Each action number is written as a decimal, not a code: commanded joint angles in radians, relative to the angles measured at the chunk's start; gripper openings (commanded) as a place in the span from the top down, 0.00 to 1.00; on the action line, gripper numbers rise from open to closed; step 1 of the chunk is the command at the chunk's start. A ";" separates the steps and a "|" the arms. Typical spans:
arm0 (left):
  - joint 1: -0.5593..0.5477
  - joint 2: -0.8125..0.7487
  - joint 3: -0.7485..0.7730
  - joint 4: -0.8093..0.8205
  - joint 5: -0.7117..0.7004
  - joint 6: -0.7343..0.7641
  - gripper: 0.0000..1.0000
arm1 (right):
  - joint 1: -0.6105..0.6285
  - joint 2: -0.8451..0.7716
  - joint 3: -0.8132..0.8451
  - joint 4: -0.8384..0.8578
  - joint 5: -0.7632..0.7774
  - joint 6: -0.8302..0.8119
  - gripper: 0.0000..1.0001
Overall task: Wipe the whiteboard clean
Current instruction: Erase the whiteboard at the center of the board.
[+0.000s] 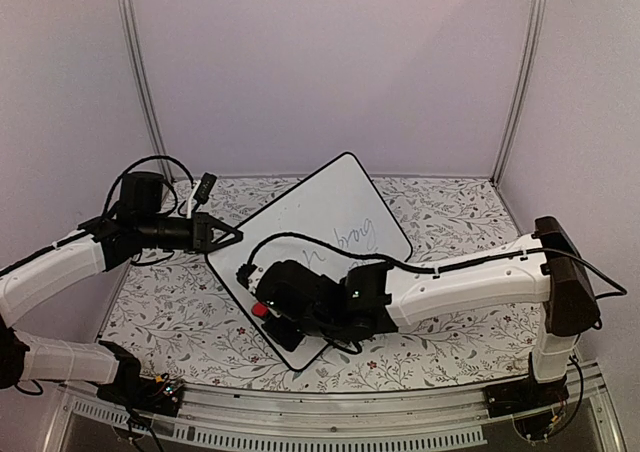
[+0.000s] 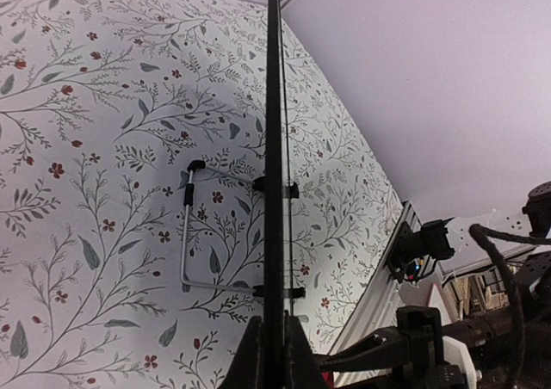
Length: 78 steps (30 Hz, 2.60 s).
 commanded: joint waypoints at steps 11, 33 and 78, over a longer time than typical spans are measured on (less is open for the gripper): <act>0.010 0.009 -0.018 0.027 0.002 0.026 1.00 | -0.022 0.054 0.059 -0.033 0.027 -0.035 1.00; 0.010 0.006 -0.021 0.036 0.012 0.023 1.00 | -0.025 0.012 -0.005 -0.040 -0.006 0.009 1.00; 0.019 0.002 -0.023 0.044 0.026 0.020 1.00 | -0.017 -0.045 -0.145 -0.025 -0.067 0.066 1.00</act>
